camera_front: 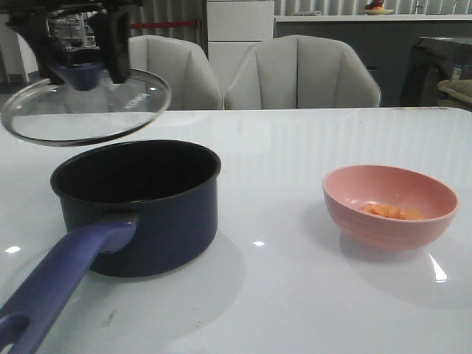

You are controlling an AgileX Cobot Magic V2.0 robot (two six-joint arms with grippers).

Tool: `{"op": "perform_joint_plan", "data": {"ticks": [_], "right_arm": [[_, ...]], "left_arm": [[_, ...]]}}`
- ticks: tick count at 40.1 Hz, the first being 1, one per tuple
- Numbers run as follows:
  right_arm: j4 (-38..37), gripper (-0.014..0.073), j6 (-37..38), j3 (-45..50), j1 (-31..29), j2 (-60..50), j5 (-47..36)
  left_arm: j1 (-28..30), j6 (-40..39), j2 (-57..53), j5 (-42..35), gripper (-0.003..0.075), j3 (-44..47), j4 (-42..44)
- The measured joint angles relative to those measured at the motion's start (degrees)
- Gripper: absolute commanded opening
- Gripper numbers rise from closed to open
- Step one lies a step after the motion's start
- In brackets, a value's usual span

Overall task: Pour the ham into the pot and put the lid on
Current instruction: 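Grasp the knob and lift the glass lid off the saucepan, then set the glass lid down on the table beside the saucepan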

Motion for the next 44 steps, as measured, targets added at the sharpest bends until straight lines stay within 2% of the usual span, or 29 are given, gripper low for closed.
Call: {"op": "perform_joint_plan", "data": {"ticks": [16,20,31,40,44], "right_arm": [[0.00,0.0163,0.00,0.00,0.00,0.00,0.00],[0.00,0.0163,0.00,0.00,0.00,0.00,0.00],[0.00,0.0163,0.00,0.00,0.00,0.00,0.00],[0.00,0.0163,0.00,0.00,0.00,0.00,0.00],[0.00,0.0163,0.00,0.00,0.00,0.00,0.00]], "left_arm": [[20.28,8.35,-5.70,-0.22,0.0300,16.30,-0.02],[23.75,10.73,-5.75,-2.94,0.0301,20.52,-1.54],[26.88,13.41,-4.61,-11.82,0.0323,28.62,-3.29],[26.88,14.87,-1.22,-12.97,0.0435,29.02,-4.92],[26.88,14.96,-0.30,-13.12,0.0458,29.02,-5.07]]}}
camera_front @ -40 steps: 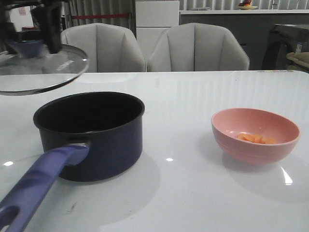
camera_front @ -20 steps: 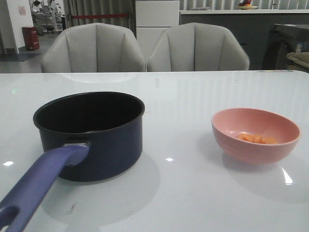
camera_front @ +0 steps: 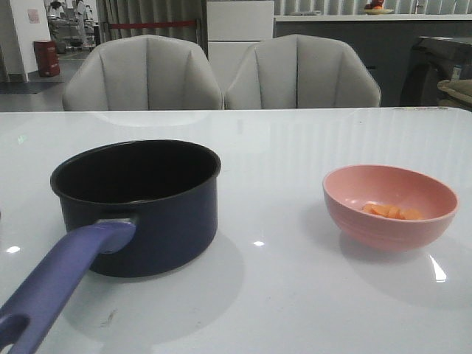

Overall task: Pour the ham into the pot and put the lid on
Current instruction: 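Set the glass lid down on the table beside the saucepan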

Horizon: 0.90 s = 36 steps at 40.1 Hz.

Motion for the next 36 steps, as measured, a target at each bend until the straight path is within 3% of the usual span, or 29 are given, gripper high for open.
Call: {"op": "perform_joint_plan", "data": {"ticks": [12,23,36], "right_arm": [[0.00,0.0163,0.00,0.00,0.00,0.00,0.08],[0.00,0.0163,0.00,0.00,0.00,0.00,0.08],[0.00,0.0163,0.00,0.00,0.00,0.00,0.08]], "left_arm": [[-0.67,0.64,1.52,0.00,0.0465,0.09,-0.04],[-2.03,1.26,1.52,1.39,0.0659,0.09,0.39],[-2.03,1.26,0.55,3.55,0.0659,0.09,2.98]]}}
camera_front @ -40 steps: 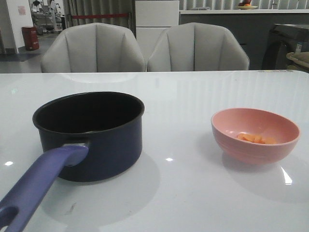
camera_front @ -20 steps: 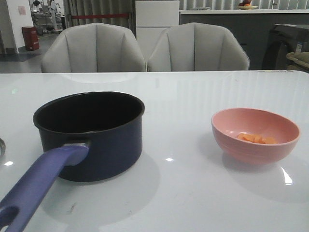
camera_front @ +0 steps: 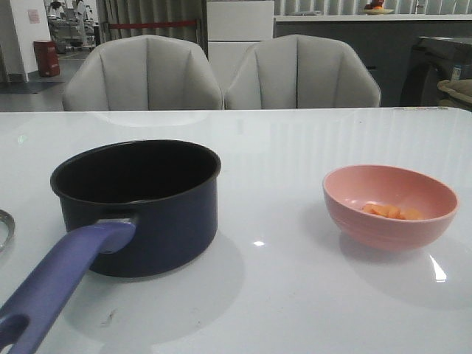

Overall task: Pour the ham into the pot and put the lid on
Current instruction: 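Set the glass lid down on the table beside the saucepan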

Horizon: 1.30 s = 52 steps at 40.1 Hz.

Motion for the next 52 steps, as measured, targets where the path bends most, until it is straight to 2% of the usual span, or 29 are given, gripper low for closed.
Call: {"op": "perform_joint_plan", "data": {"ticks": [9,19,25,35,46,52], "right_arm": [[0.00,0.0163,0.00,0.00,0.00,0.00,0.00],[0.00,0.0163,0.00,0.00,0.00,0.00,0.00],[0.00,0.0163,0.00,0.00,0.00,0.00,0.00],[0.00,0.0163,0.00,0.00,0.00,0.00,0.00],[0.00,0.0163,0.00,0.00,0.00,0.00,0.00],[0.00,0.0163,0.00,0.00,0.00,0.00,0.00]], "left_arm": [[0.00,1.37,-9.14,-1.92,0.0659,0.28,-2.76],[0.00,1.69,-25.35,-8.78,0.0659,7.28,-4.58],[-0.52,1.69,-36.13,-14.72,0.0659,14.22,-6.05],[-6.30,1.79,-55.33,-26.35,0.0659,27.58,-6.62],[-10.02,1.79,-75.19,-38.46,0.0659,42.42,-6.62],[-12.32,1.79,-82.92,-46.46,0.0659,50.58,-6.71]]}}
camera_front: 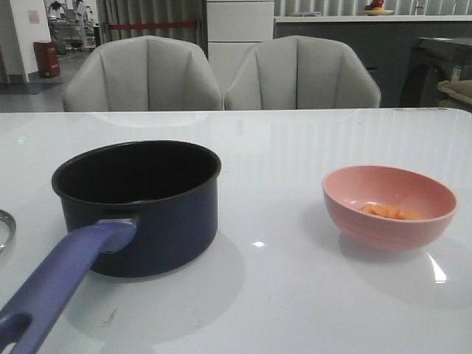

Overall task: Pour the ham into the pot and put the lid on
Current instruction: 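Set the glass lid down on the table beside the saucepan, then move the right gripper to the pink bowl rim and grasp it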

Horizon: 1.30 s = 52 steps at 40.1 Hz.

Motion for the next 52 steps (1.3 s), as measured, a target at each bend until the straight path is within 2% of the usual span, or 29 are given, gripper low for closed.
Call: {"op": "perform_joint_plan", "data": {"ticks": [8,17,24,32,37,43,45,48,52], "right_arm": [[0.00,0.0163,0.00,0.00,0.00,0.00,-0.21],[1.48,0.0163,0.00,-0.36,0.00,0.00,-5.55],[3.45,0.0163,0.00,-9.60,0.00,6.64,-0.58],[3.57,0.0163,0.00,-19.54,0.00,19.14,10.87],[3.57,0.0164,0.00,-20.20,0.00,24.12,12.40],[4.94,0.0166,0.00,-20.94,0.00,29.46,10.57],[5.12,0.0181,0.00,-21.86,0.00,31.14,10.49],[5.44,0.0258,0.31,-23.97,0.00,34.30,10.74],[5.57,0.0423,1.45,-27.76,0.00,40.00,12.58]], "left_arm": [[-2.26,0.00,-7.43,-7.45,0.0659,5.08,-0.16],[-2.58,0.00,-8.82,-9.17,0.0659,5.91,-0.38],[-2.56,0.00,-8.86,-10.38,0.0659,6.00,-0.38],[-2.56,0.00,-8.86,-10.46,0.0659,6.00,-0.50],[-2.56,0.00,-8.86,-10.69,0.0659,6.00,-0.61],[-2.56,0.00,-8.86,-10.73,0.0659,6.00,-0.70],[-2.56,0.10,-8.86,-10.73,0.0659,6.00,-0.70],[-2.56,0.10,-8.86,-10.73,0.0659,6.00,-0.70],[-2.56,0.10,-8.86,-10.73,0.0659,6.00,-0.74]]}}
